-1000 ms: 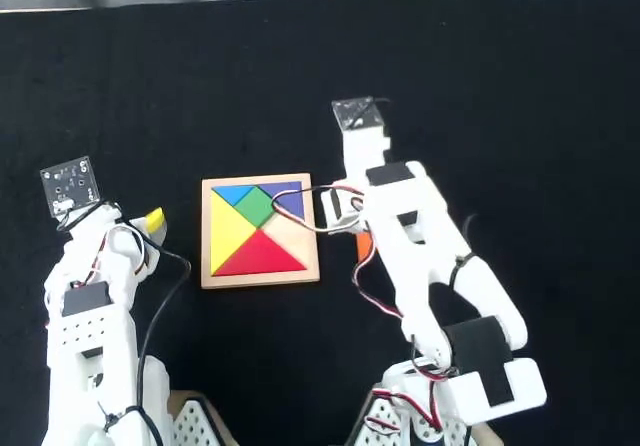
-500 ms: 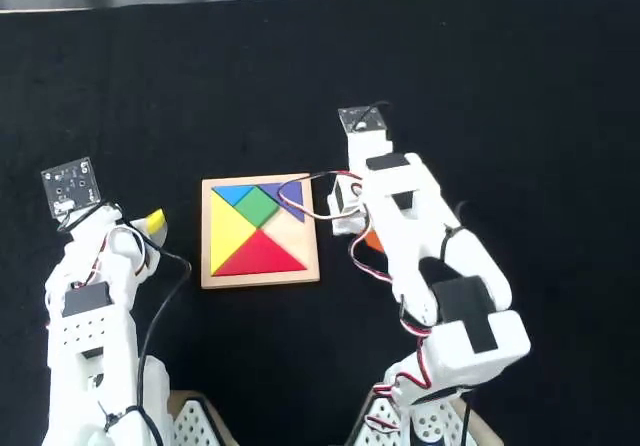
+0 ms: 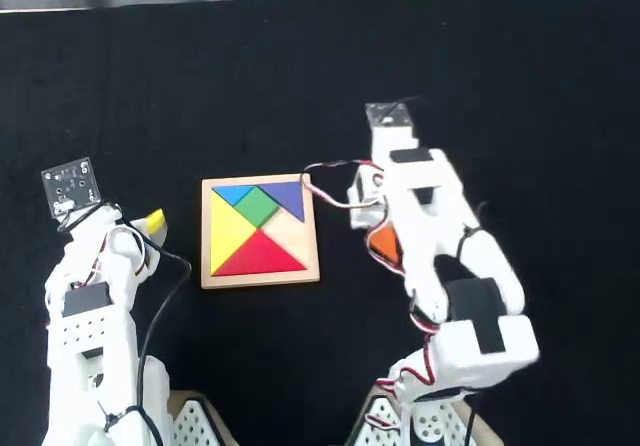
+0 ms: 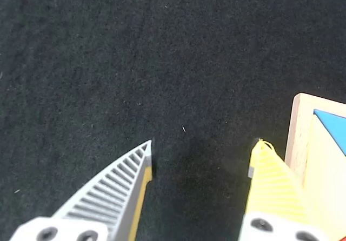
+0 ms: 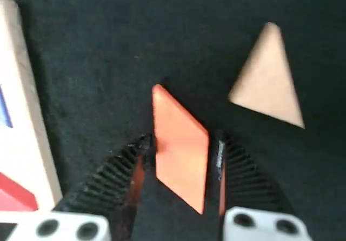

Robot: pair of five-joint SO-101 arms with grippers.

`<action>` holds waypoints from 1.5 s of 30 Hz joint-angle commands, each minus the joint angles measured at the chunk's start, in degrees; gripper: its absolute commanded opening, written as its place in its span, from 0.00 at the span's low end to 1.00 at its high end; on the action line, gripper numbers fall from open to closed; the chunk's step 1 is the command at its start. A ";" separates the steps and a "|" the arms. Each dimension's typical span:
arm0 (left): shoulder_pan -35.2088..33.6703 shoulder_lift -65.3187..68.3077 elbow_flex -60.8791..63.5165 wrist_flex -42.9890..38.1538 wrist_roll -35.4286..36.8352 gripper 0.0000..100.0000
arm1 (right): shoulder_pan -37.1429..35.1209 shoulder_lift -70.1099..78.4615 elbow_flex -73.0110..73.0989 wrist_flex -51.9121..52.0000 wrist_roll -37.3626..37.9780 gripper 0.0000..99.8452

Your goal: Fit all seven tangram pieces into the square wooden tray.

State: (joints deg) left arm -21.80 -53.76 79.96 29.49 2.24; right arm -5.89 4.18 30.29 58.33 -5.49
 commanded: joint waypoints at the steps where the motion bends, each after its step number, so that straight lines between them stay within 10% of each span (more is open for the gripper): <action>1: -0.13 -0.88 -0.40 -0.88 0.09 0.29 | 1.23 -7.08 -1.36 1.85 0.26 0.19; 45: -0.13 -0.88 -0.40 -0.88 0.09 0.29 | -9.14 -11.65 5.58 -0.53 -1.85 0.20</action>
State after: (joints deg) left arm -21.80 -53.76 79.96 29.49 2.24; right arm -13.71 -4.26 36.18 58.68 -8.04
